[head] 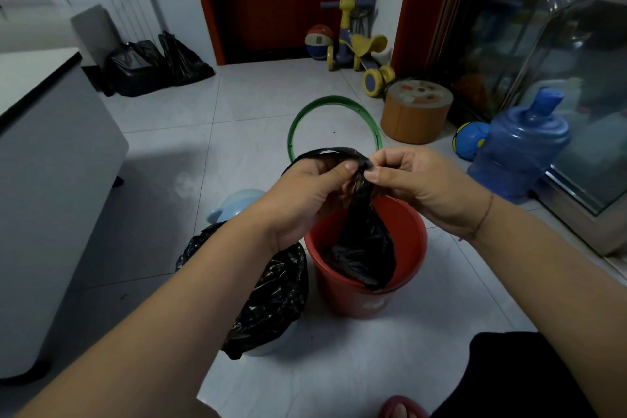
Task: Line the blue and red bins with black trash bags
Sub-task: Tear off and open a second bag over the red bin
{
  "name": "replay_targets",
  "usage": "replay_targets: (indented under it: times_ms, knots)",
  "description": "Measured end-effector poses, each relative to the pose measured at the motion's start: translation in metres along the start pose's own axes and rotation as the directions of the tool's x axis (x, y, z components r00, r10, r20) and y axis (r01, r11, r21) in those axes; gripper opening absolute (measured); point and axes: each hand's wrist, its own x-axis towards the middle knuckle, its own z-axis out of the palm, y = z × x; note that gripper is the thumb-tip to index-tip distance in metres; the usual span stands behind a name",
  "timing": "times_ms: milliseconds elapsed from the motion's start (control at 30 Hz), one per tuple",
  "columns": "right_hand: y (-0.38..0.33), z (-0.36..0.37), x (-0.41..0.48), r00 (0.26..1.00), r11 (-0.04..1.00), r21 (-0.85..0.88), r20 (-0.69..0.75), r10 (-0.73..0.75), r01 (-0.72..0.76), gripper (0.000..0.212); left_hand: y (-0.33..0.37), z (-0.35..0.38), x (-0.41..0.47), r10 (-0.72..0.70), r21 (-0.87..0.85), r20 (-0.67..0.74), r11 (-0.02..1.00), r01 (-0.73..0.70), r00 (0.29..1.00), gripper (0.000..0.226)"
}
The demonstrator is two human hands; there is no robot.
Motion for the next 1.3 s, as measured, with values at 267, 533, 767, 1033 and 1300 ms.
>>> replay_targets:
  times_ms: [267, 533, 767, 1033, 1300]
  knots:
    - [0.006, 0.009, 0.001, 0.98, 0.887, -0.453, -0.122, -0.157, 0.086, 0.015, -0.001, 0.005, 0.003, 0.03, -0.022, -0.17, 0.999, -0.035, 0.985, 0.023]
    - [0.013, 0.001, 0.008, 0.994, 1.0, 0.001, -0.112, -0.012, 0.012, 0.047, -0.005, 0.004, 0.004, 0.059, 0.01, -0.116, 0.998, -0.058, 0.991, 0.022]
    - [0.012, 0.008, 0.015, 0.94, 0.975, 0.079, -0.294, -0.175, 0.207, 0.016, -0.001, -0.003, 0.013, 0.083, 0.077, -0.221, 0.995, -0.067, 0.972, 0.015]
    - [0.002, -0.013, 0.014, 0.845, 0.961, -0.067, -0.462, -0.268, 0.268, 0.022, 0.009, -0.022, 0.01, 0.065, -0.025, -0.323, 0.997, -0.077, 0.944, 0.003]
    - [-0.001, 0.006, 0.012, 0.867, 0.948, -0.092, -0.384, -0.317, 0.306, 0.018, -0.014, 0.012, 0.012, 0.081, 0.091, -0.17, 0.994, -0.066, 0.982, 0.016]
